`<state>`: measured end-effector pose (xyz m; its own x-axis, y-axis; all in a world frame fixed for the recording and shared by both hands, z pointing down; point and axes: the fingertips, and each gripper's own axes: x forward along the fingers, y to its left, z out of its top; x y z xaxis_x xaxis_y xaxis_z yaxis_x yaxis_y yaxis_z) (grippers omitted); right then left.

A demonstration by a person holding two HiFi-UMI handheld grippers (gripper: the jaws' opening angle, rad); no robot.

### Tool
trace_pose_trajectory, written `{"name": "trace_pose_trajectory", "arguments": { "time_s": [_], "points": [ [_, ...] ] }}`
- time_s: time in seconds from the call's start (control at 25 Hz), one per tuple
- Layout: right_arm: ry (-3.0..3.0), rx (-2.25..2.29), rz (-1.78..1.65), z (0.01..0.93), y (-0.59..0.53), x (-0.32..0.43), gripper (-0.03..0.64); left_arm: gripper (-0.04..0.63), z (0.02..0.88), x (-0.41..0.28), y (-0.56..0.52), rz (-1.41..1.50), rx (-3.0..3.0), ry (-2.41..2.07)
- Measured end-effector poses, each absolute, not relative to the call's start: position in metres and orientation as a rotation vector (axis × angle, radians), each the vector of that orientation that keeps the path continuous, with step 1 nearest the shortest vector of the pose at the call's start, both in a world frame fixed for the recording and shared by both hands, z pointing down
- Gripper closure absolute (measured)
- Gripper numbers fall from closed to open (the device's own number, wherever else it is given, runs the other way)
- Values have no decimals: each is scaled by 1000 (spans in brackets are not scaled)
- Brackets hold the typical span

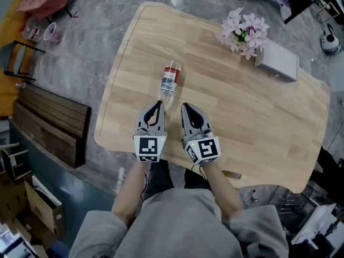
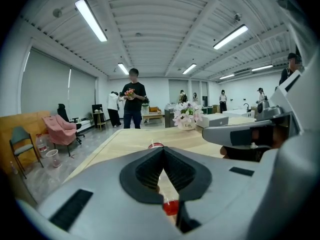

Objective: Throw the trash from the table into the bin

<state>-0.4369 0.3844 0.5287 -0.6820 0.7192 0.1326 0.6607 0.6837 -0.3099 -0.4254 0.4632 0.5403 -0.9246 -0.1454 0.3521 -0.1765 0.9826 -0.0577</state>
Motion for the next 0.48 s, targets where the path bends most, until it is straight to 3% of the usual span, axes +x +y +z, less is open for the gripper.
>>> {"name": "trace_pose_trajectory", "arguments": {
  "time_s": [0.12, 0.36, 0.48],
  "points": [
    [-2644, -1104, 361, 532, 380, -443, 614, 576, 549, -440, 462, 139, 225, -2739],
    [-2626, -1090, 375, 540, 371, -453, 614, 374, 584, -465, 459, 132, 218, -2556],
    [-2624, -1073, 383, 544, 367, -457, 614, 314, 607, -472, 459, 123, 200, -2454]
  ]
}}
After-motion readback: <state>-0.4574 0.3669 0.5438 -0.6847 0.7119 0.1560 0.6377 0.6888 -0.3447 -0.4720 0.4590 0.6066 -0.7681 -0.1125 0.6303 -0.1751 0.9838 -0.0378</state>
